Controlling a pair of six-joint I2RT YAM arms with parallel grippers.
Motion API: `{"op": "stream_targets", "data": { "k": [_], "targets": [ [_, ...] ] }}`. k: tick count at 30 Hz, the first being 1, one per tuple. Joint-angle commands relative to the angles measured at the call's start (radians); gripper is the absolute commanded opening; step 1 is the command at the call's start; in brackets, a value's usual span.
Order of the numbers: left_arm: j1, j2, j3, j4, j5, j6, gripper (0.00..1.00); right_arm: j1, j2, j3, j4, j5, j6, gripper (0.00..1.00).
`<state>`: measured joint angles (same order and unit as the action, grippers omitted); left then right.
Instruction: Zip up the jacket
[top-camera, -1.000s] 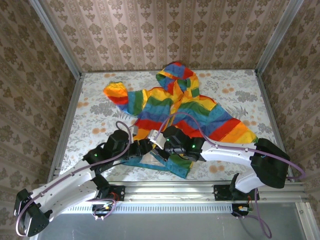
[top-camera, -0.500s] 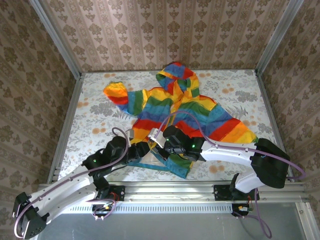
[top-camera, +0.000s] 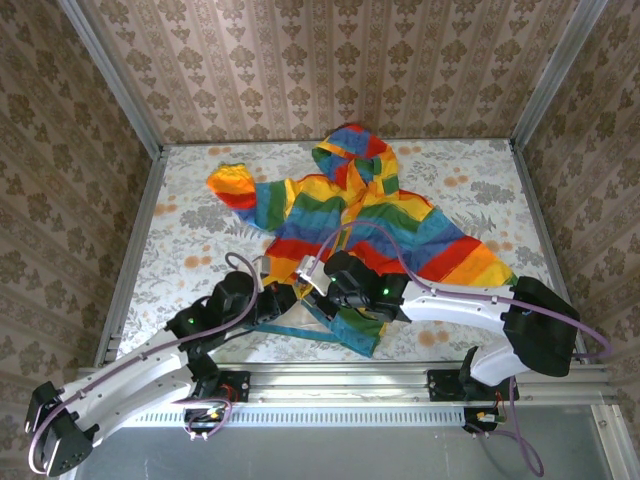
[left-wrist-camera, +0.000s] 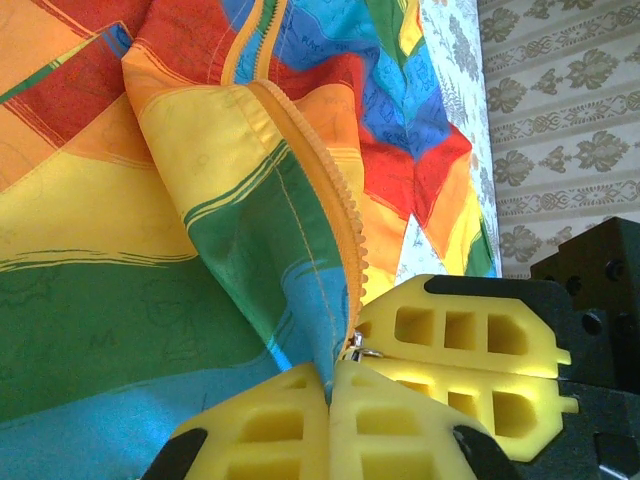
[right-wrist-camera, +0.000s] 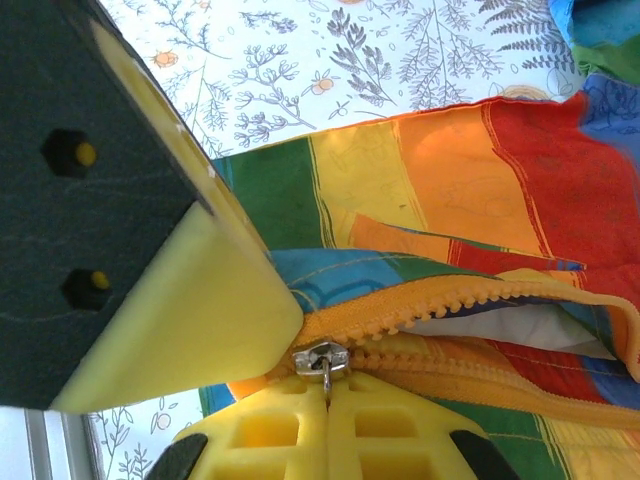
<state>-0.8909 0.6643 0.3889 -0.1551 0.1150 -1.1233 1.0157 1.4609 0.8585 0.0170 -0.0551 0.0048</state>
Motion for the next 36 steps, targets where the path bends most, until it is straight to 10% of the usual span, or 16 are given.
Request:
{"op": "stream_targets", "data": {
  "k": [1, 36],
  "targets": [
    [-0.009, -0.011, 0.044, -0.116, 0.006, 0.05, 0.0, -0.019, -0.017, 0.051, -0.096, 0.08, 0.02, 0.0],
    [-0.04, -0.006, 0.149, -0.372, 0.071, 0.204, 0.0, -0.373, 0.164, 0.281, -0.301, -0.016, -0.107, 0.0]
  ]
}}
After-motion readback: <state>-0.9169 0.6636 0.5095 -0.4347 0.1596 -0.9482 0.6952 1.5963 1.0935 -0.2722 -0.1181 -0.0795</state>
